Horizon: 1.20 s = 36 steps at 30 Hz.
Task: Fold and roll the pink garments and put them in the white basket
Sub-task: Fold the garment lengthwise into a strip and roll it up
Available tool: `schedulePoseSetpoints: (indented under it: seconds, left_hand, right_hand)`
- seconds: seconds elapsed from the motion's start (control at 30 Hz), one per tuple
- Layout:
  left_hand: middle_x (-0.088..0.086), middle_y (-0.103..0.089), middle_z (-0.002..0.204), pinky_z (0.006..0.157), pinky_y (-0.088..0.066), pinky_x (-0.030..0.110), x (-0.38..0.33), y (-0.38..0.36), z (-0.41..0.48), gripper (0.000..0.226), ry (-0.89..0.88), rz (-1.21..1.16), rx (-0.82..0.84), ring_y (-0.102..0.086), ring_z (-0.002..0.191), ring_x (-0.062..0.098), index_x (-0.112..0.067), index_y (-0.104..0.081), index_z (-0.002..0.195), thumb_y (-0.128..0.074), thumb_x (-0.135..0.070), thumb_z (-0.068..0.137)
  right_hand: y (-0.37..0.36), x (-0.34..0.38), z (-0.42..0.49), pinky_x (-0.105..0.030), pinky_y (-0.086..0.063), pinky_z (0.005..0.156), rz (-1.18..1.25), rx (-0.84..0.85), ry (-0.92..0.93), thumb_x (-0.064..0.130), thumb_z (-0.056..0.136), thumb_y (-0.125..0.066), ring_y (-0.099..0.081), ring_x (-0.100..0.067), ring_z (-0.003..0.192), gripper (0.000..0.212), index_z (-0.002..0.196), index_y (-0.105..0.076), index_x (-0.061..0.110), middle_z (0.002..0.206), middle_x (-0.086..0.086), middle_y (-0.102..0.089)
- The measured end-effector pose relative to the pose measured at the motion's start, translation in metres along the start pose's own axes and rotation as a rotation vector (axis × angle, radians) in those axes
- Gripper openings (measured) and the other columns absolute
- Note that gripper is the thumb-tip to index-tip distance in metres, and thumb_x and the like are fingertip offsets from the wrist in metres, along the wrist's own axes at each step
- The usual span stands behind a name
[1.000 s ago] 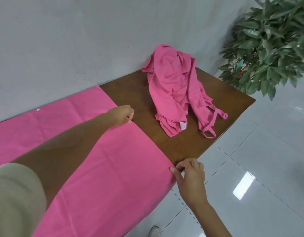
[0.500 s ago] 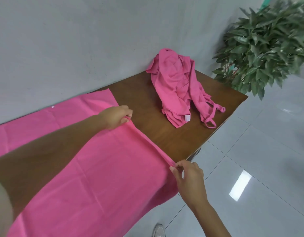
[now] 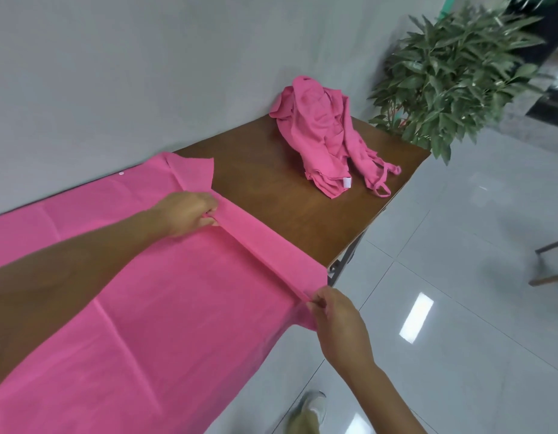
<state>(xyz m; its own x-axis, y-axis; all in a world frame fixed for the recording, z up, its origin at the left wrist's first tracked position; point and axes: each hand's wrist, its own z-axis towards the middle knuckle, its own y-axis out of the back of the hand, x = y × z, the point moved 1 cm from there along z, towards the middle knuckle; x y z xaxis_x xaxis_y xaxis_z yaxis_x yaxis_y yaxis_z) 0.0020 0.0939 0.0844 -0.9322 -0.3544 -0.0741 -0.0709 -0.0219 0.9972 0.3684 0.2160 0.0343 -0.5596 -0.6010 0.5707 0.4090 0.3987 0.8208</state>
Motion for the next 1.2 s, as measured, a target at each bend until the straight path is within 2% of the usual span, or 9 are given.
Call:
schedulePoseSetpoints:
  seconds: [0.17, 0.33, 0.5, 0.67, 0.83, 0.9, 1.03, 1.2]
  left_hand:
    - [-0.003, -0.048, 0.082, 0.062, -0.034, 0.034, 0.008, 0.008, -0.046, 0.035, 0.076, 0.007, 0.002, -0.049, 0.071, 0.022, -0.018, -0.045, 0.078, -0.062, -0.041, 0.097]
    - [0.003, -0.052, 0.083, 0.068, -0.048, 0.041, 0.014, 0.020, -0.092, 0.030, 0.137, -0.017, -0.020, -0.052, 0.072, 0.025, -0.014, -0.049, 0.077, -0.067, -0.029, 0.095]
    - [0.001, -0.052, 0.087, 0.070, -0.049, 0.040, 0.010, 0.034, -0.142, 0.024, 0.193, -0.028, -0.054, -0.054, 0.076, 0.025, -0.016, -0.050, 0.081, -0.071, -0.018, 0.092]
    - [0.007, -0.055, 0.089, 0.071, -0.045, 0.038, -0.004, 0.055, -0.194, 0.012, 0.228, -0.025, -0.082, -0.055, 0.079, 0.028, -0.007, -0.059, 0.087, -0.069, -0.009, 0.091]
    - [0.007, -0.057, 0.089, 0.069, -0.041, 0.034, -0.020, 0.074, -0.248, 0.003, 0.294, 0.032, -0.100, -0.054, 0.079, 0.027, -0.003, -0.063, 0.089, -0.066, -0.002, 0.090]
    - [0.009, -0.059, 0.089, 0.071, -0.045, 0.038, -0.025, 0.079, -0.269, 0.003, 0.333, 0.041, -0.113, -0.056, 0.081, 0.029, -0.004, -0.065, 0.089, -0.067, -0.002, 0.090]
    - [0.013, -0.062, 0.089, 0.074, -0.049, 0.041, -0.029, 0.088, -0.303, 0.004, 0.392, 0.056, -0.120, -0.060, 0.083, 0.033, -0.005, -0.067, 0.088, -0.070, -0.002, 0.087]
    - [0.016, -0.065, 0.096, 0.080, -0.049, 0.042, -0.035, 0.104, -0.346, 0.006, 0.471, 0.094, -0.129, -0.060, 0.090, 0.034, -0.003, -0.069, 0.092, -0.073, -0.003, 0.087]
  right_hand:
    - [-0.009, 0.017, -0.033, -0.032, -0.048, 0.061, -0.003, 0.009, 0.058, 0.033, 0.101, -0.055, -0.053, -0.010, 0.069, 0.018, 0.085, -0.050, 0.027, 0.077, 0.012, -0.055]
    - [-0.016, 0.024, -0.055, -0.030, -0.048, 0.063, 0.009, 0.089, 0.094, 0.041, 0.102, -0.049, -0.055, -0.008, 0.069, 0.023, 0.082, -0.045, 0.031, 0.071, 0.010, -0.057]
    - [-0.015, 0.032, -0.084, -0.021, -0.034, 0.054, 0.058, 0.153, 0.161, 0.039, 0.102, -0.053, -0.051, -0.007, 0.064, 0.024, 0.080, -0.044, 0.033, 0.070, 0.011, -0.053]
    - [-0.012, 0.044, -0.121, -0.022, -0.041, 0.056, 0.166, 0.201, 0.217, 0.038, 0.101, -0.057, -0.052, -0.007, 0.066, 0.028, 0.076, -0.044, 0.036, 0.069, 0.011, -0.056]
    - [-0.017, 0.053, -0.157, -0.028, -0.049, 0.063, 0.226, 0.245, 0.286, 0.039, 0.100, -0.059, -0.058, -0.009, 0.070, 0.028, 0.075, -0.045, 0.036, 0.080, 0.011, -0.065]
    - [-0.020, 0.058, -0.171, -0.031, -0.051, 0.063, 0.271, 0.272, 0.315, 0.039, 0.099, -0.060, -0.059, -0.010, 0.070, 0.027, 0.076, -0.047, 0.032, 0.084, 0.009, -0.067]
    - [-0.023, 0.070, -0.194, -0.025, -0.042, 0.058, 0.329, 0.322, 0.379, 0.038, 0.099, -0.060, -0.048, -0.010, 0.061, 0.027, 0.077, -0.050, 0.026, 0.067, 0.007, -0.055]
    - [-0.030, 0.090, -0.220, -0.022, -0.039, 0.058, 0.381, 0.397, 0.439, 0.037, 0.099, -0.061, -0.047, -0.009, 0.061, 0.028, 0.076, -0.051, 0.024, 0.066, 0.006, -0.054]
